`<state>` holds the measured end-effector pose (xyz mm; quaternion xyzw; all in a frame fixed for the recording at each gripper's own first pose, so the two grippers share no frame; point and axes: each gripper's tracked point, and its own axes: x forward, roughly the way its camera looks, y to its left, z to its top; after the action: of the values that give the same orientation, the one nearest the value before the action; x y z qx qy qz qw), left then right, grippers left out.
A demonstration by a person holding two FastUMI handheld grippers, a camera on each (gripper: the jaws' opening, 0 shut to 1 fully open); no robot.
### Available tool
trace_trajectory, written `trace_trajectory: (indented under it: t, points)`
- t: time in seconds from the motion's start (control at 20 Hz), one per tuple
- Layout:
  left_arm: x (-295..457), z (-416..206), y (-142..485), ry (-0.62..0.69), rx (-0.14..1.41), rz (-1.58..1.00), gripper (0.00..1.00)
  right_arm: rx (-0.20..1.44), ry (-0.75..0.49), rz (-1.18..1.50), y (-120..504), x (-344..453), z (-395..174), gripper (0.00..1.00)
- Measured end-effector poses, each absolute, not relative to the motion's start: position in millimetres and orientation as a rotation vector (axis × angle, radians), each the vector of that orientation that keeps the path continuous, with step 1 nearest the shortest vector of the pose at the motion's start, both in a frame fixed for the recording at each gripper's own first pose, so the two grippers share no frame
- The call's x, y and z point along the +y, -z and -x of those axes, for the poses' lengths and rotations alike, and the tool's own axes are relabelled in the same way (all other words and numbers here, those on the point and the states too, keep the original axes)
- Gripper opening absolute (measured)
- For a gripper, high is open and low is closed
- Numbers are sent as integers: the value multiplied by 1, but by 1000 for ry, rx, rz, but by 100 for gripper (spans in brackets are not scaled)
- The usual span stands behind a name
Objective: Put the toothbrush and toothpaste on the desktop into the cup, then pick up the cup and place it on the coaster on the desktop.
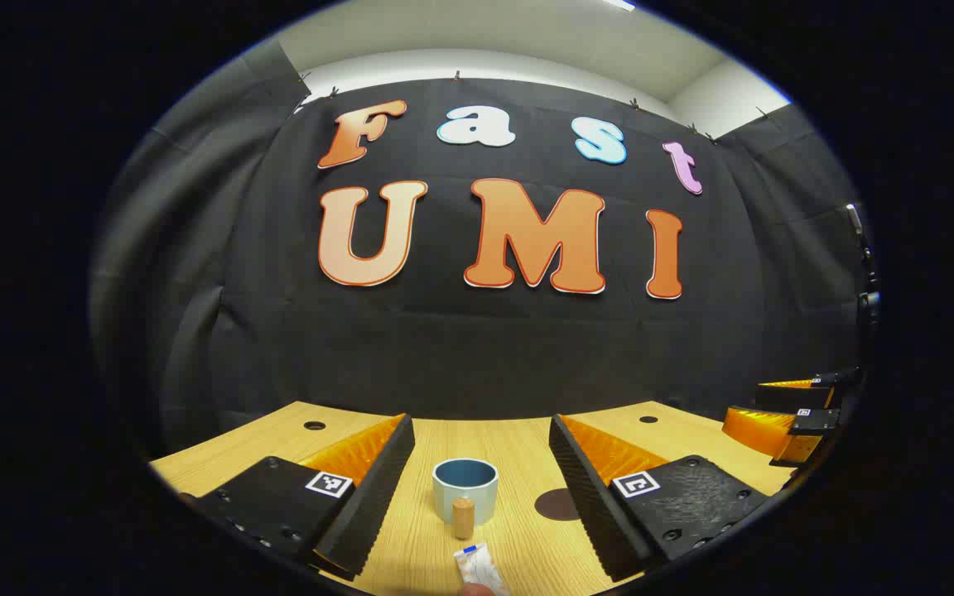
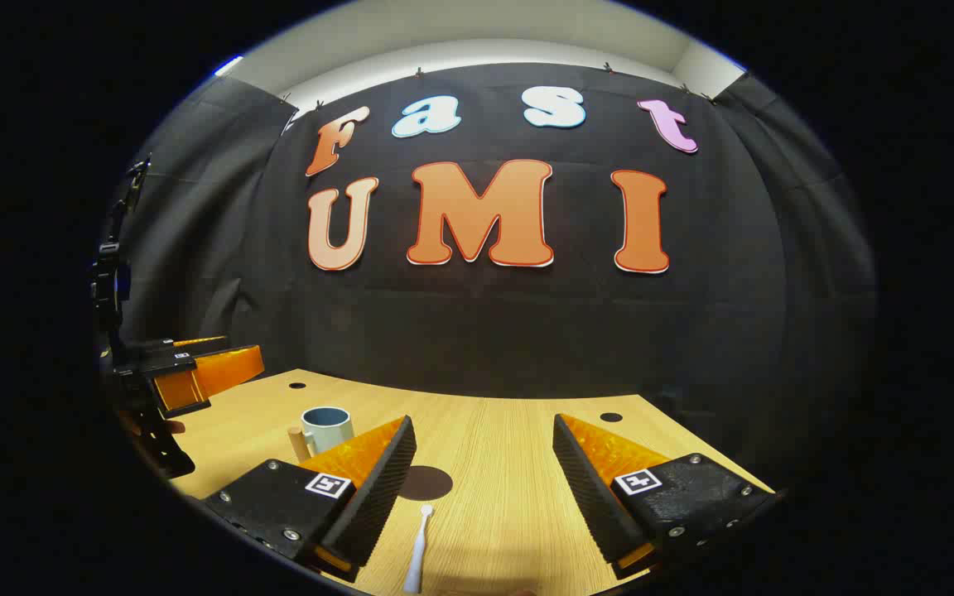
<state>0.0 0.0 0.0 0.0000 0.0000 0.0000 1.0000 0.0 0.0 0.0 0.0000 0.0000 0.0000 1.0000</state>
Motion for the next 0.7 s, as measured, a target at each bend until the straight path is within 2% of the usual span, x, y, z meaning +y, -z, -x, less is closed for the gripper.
trace_trajectory:
  t: [0.35, 0.5, 0.65, 0.7]
  points:
    - [6, 1, 8, -15, 32, 12, 100, 2, 2, 14, -2, 5, 1, 100]
    - [8, 2, 9, -18, 34, 11, 98, 8, -6, 20, 0, 8, 0, 100]
    - [8, 1, 4, -21, 29, 16, 100, 21, -41, -5, 0, 18, 1, 100]
    - [7, 0, 4, -18, 36, 23, 98, 20, -47, -13, -1, 20, 1, 99]
